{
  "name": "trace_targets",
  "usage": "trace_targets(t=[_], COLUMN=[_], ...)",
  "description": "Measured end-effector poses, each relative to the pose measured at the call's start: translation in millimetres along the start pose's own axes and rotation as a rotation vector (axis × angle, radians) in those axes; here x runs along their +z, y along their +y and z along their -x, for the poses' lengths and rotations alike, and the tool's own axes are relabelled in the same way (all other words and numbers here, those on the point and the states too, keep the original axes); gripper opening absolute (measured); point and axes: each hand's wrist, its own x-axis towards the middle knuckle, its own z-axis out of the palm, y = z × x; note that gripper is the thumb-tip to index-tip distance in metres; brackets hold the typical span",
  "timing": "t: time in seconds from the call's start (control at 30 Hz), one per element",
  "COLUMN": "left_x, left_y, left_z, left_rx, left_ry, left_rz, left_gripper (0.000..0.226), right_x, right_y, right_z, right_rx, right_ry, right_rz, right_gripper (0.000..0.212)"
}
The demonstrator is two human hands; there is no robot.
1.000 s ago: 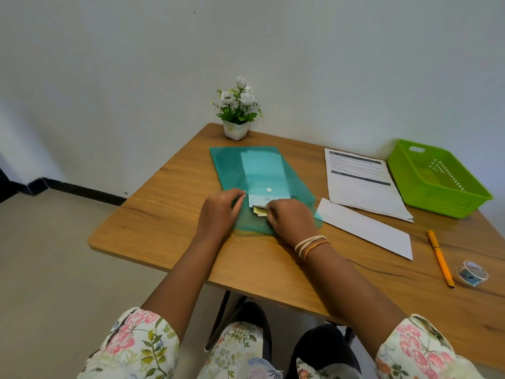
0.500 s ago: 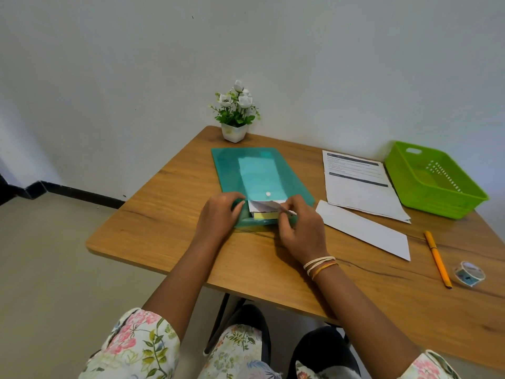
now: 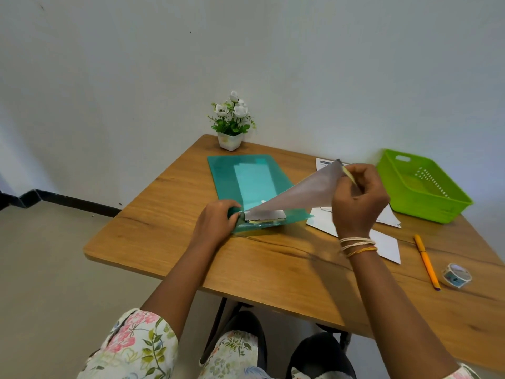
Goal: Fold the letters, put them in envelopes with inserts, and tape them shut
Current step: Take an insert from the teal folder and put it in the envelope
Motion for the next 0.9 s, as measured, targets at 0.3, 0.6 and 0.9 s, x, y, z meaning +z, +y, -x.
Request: trace_targets(t=[0.3, 0.6, 0.9], left_x=[-3.4, -5.9, 4.0], left_y=[-1.8, 7.5, 1.9], left_z=[0.5, 4.9, -1.1], left_rx=[0.033, 0.035, 0.034], left_ry=[-0.098, -0.088, 0.049], left_rz=[0.1, -0.054, -0.367], left_gripper=[0.063, 0.045, 0.037], right_x=[-5.3, -4.4, 1.2], right_y=[5.1, 24.4, 33.7], right_z=[-42.3, -28.7, 7.8], right_rx=[0.24, 0.629, 0.788], right_ry=[0.159, 0.307, 0.061], right_rz=[-0.03, -0.095, 0.027], right_gripper=[0.021, 0.028, 0.036])
